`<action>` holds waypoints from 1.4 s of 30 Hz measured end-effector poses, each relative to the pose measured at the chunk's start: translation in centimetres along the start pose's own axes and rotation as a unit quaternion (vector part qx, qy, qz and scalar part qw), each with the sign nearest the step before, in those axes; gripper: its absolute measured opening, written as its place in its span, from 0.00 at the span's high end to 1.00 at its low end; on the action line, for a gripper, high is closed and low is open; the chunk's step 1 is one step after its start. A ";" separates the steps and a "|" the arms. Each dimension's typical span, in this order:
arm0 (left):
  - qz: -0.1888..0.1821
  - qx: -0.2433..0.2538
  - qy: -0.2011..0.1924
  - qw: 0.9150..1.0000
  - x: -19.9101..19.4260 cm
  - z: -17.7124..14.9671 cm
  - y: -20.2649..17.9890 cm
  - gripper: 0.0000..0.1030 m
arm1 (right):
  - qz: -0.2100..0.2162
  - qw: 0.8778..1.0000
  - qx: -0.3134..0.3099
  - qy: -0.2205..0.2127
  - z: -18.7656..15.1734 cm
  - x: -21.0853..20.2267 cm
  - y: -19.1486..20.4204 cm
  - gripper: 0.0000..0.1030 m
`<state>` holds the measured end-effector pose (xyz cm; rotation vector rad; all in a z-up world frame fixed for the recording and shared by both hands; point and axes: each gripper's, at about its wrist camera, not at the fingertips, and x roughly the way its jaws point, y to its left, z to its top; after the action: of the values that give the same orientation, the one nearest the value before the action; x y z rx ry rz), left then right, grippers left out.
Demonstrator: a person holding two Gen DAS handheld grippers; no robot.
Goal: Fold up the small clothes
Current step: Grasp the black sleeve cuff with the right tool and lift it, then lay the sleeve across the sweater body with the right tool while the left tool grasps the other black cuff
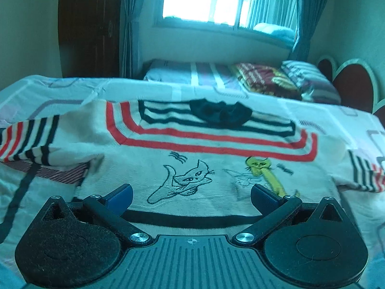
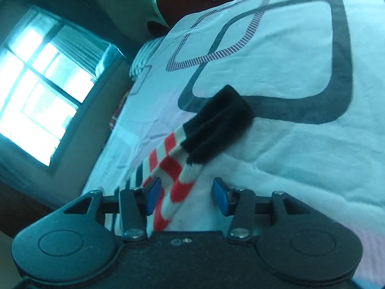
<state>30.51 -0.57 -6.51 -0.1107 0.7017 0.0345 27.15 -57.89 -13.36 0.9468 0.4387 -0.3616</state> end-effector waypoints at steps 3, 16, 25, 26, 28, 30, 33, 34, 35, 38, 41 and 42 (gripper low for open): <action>0.001 0.001 0.013 1.000 2.2 -0.1 -0.4 0.00 | 0.008 1.000 0.011 -0.016 0.7 1.0 0.1 0.50; 0.059 -0.031 0.022 0.998 2.3 0.8 5.1 0.00 | -0.103 0.975 -0.190 -0.045 0.9 2.2 6.5 0.93; 0.118 -0.099 0.011 0.988 -1.8 -1.4 14.3 0.00 | 0.082 0.924 -0.373 0.006 -10.3 2.3 23.0 0.93; 0.132 -0.102 0.007 0.986 -2.3 -1.6 15.0 0.00 | 0.107 0.915 -0.388 0.027 -12.8 2.6 24.9 0.93; 0.160 -0.105 0.002 0.981 -3.4 -2.2 16.4 0.00 | 0.152 0.896 -0.410 0.072 -17.7 3.1 27.9 0.93; 0.172 -0.116 -0.002 0.978 -4.5 -2.7 17.8 0.00 | 0.181 0.877 -0.428 0.123 -22.8 3.9 30.2 0.93; 0.184 -0.127 0.000 0.975 -5.6 -3.3 19.5 0.00 | 0.216 0.846 -0.450 0.188 -30.3 4.5 32.6 0.93; 0.188 -0.129 0.001 0.974 -5.9 -3.4 20.0 0.00 | 0.225 0.836 -0.458 0.203 -32.4 4.6 33.2 0.93; 0.191 -0.130 0.002 0.973 -6.1 -3.6 20.4 0.00 | 0.229 0.827 -0.468 0.210 -34.3 4.6 33.7 0.93; 0.198 -0.136 0.004 0.971 -6.7 -4.0 21.0 0.00 | 0.238 0.815 -0.474 0.234 -37.4 4.6 34.5 0.93; 0.193 -0.142 0.003 0.971 -6.7 -4.1 21.1 0.00 | 0.241 0.792 -0.508 0.238 -39.2 4.7 34.6 0.83; 0.184 -0.146 0.001 0.972 -6.4 -4.1 21.0 0.00 | 0.249 0.782 -0.522 0.233 -39.5 4.5 34.6 0.78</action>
<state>21.56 19.83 -7.32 -0.2618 0.7085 0.4956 39.64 -6.73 -11.76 -0.0007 0.7029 0.6048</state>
